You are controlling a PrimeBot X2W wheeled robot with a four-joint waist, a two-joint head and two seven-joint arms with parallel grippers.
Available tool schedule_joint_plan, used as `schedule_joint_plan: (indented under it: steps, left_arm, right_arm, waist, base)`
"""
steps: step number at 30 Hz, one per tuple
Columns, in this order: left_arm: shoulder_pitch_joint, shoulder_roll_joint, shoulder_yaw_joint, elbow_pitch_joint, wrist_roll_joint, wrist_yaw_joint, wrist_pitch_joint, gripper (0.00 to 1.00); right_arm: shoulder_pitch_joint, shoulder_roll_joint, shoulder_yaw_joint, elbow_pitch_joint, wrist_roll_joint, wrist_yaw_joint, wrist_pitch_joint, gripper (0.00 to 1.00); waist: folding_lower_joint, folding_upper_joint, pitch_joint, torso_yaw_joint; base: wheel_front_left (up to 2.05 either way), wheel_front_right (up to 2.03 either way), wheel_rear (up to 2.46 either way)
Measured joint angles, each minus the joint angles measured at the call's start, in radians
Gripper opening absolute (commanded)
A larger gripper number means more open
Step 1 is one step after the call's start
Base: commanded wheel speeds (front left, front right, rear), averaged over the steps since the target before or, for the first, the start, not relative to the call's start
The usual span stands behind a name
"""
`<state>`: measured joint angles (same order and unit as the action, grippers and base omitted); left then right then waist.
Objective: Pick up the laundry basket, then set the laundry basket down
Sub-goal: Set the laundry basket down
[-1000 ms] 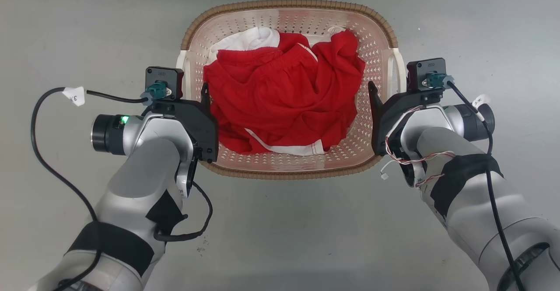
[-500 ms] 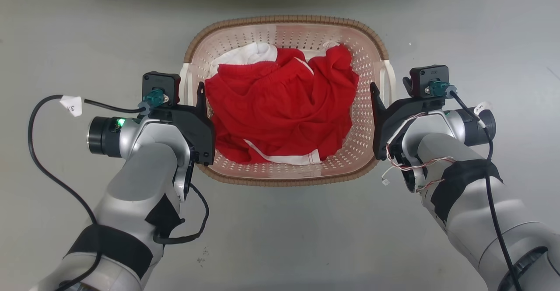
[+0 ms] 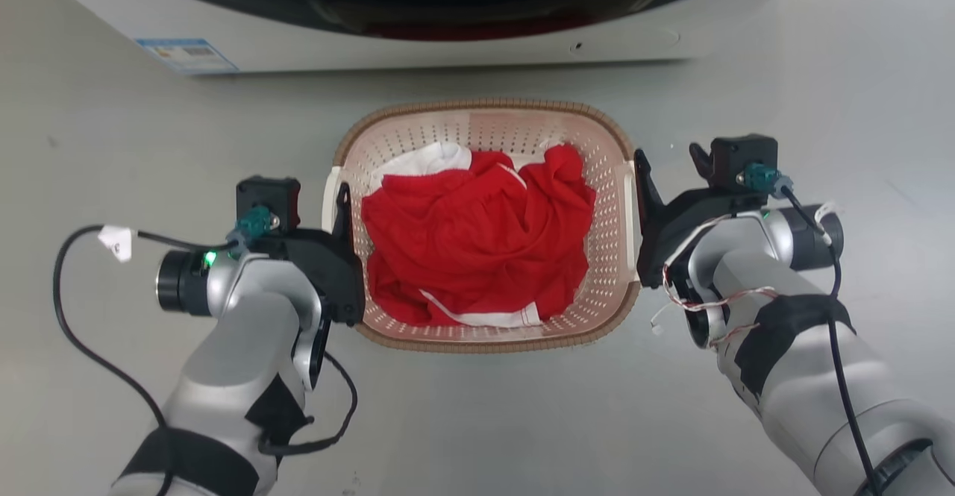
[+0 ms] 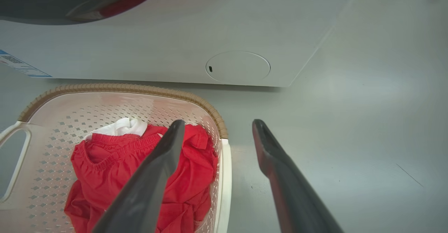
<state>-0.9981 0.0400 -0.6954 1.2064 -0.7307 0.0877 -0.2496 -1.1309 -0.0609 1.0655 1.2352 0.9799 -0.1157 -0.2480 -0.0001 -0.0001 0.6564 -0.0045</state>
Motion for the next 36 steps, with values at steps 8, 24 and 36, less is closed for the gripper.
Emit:
schedule_joint_plan:
  steps: [8,24,36]
  left_arm:
    - [0.101,0.025,0.027,-0.051,0.000,-0.001,0.000,1.00]
    - [0.355,0.063,0.091,-0.240,0.052,0.014,0.000,1.00]
    - [0.582,0.094,0.139,-0.418,0.125,0.028,0.000,1.00]
  right_arm:
    - [0.089,0.000,-0.045,-0.028,0.020,0.019,-0.001,1.00]
    - [0.326,-0.004,-0.151,-0.185,-0.015,0.017,-0.001,1.00]
    - [0.530,-0.043,-0.254,-0.342,-0.097,0.000,-0.001,1.00]
  waist:
    - [0.0000,0.0000,-0.109,-0.001]
    - [0.0000,-0.0001,-0.340,-0.006]
    - [0.0000,-0.0001,-0.492,0.000]
  base:
    - [0.00,0.00,0.00]
    - [0.00,0.00,0.00]
    - [0.00,0.00,0.00]
